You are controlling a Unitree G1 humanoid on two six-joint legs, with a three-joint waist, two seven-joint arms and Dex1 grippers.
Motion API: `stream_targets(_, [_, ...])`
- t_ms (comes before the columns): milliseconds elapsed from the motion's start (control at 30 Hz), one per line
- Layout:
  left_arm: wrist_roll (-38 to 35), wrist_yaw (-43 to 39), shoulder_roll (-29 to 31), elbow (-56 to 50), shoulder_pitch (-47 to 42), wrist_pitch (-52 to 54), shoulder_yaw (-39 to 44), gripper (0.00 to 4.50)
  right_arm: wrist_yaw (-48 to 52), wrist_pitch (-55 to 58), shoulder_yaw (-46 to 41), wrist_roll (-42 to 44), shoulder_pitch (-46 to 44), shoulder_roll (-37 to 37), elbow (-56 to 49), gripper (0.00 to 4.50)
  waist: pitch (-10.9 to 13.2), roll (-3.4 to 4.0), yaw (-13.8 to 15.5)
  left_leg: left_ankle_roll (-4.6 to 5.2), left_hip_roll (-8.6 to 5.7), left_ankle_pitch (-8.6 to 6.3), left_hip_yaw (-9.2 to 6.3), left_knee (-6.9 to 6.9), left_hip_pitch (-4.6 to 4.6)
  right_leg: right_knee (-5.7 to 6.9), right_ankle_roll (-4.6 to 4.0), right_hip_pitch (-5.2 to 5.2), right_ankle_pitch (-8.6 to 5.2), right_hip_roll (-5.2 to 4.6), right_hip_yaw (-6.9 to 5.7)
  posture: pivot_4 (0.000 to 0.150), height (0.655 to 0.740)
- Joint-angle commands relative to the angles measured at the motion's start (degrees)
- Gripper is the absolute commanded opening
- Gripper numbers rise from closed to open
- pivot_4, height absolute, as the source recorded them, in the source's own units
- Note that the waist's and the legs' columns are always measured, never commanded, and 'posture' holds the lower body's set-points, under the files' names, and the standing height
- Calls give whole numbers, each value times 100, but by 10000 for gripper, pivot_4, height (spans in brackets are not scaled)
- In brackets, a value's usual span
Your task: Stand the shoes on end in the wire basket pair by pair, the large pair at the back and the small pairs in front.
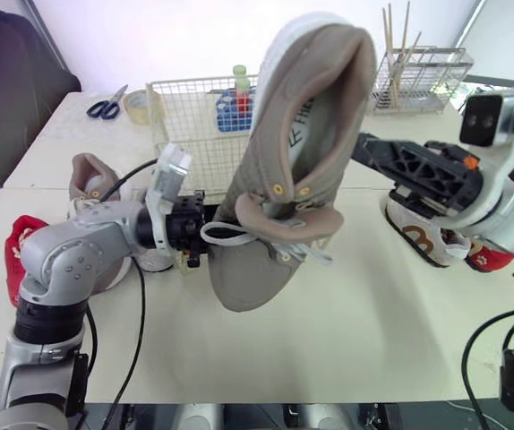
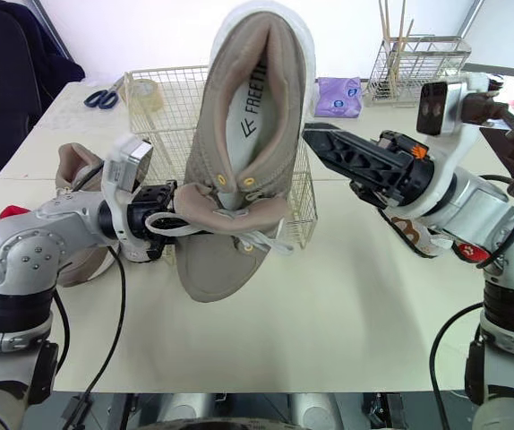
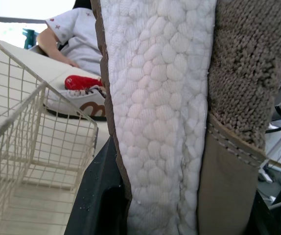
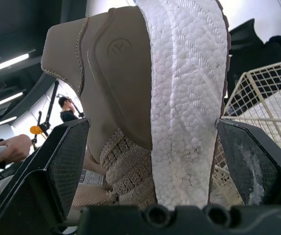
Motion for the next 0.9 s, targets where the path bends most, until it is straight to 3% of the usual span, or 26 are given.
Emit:
stream_targets(33, [-12,-146,51,-233,-38,-100,-72,10630,-71,-32,94,-75,-331,223,-100,44460,0,0,-6,0,0,0,0,0,0,0,0,0,0,1,0,1500,7400])
stream_targets(200, [81,-171,22,-226,-11,-195,-153,10630,-10,130,233,-460,-344,256,-247,44460,0,0,11,0,0,0,-1,0,-5,-4,0,0,0,0,0,1500,7400])
stream_targets(467, [-419,-60,-43,-188,-203,-3,205,10630,413,303,120,-972,-119,57,-283,44460,0,0,1,0,-2,0,-4,-1,-7,-5,0,-1,0,0,-1,1500,7400])
stream_targets(700, [-505,-26,130,-27,-255,-27,416,10630,870,459,-271,-983,199,-226,-199,44460,0,0,5,0,-3,0,-5,0,-8,-6,1,0,0,0,-1,1500,7400])
stream_targets(900, [-490,-15,17,-23,-340,-46,304,10630,684,520,86,-672,280,152,-640,44460,0,-1,-14,0,-4,0,-6,-1,-8,-6,1,0,0,1,0,1500,7400])
